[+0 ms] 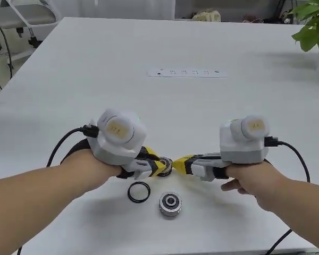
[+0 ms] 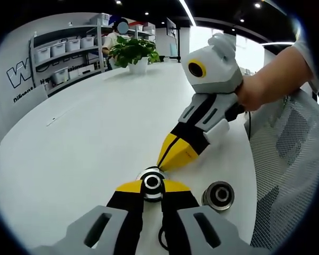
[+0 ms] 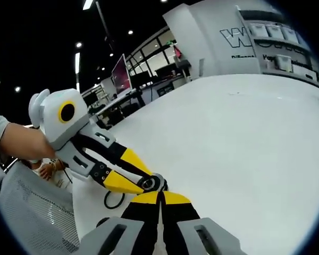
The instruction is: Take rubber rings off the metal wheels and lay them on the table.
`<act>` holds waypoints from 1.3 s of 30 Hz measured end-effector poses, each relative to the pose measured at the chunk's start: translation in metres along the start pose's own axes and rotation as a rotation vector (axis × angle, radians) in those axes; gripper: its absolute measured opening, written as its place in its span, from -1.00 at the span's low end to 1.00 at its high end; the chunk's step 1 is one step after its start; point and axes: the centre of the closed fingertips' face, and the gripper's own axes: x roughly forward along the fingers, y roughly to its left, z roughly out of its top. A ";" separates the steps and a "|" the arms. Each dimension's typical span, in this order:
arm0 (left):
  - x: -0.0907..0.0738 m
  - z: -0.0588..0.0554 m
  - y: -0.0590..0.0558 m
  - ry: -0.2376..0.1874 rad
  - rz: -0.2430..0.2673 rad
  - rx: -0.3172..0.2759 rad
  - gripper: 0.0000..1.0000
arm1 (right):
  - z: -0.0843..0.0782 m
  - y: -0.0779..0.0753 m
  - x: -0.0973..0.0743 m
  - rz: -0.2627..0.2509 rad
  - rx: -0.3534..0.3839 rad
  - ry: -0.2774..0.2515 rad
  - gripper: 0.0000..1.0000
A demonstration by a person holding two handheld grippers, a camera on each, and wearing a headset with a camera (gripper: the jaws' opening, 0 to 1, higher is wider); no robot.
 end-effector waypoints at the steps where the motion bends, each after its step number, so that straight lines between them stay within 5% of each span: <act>1: 0.000 0.000 0.000 0.000 0.002 0.000 -0.87 | 0.001 0.002 0.000 0.003 0.001 -0.003 -1.00; 39: 0.000 0.001 -0.002 -0.002 0.008 0.006 -0.87 | 0.008 0.021 0.004 0.049 -0.067 -0.008 -1.00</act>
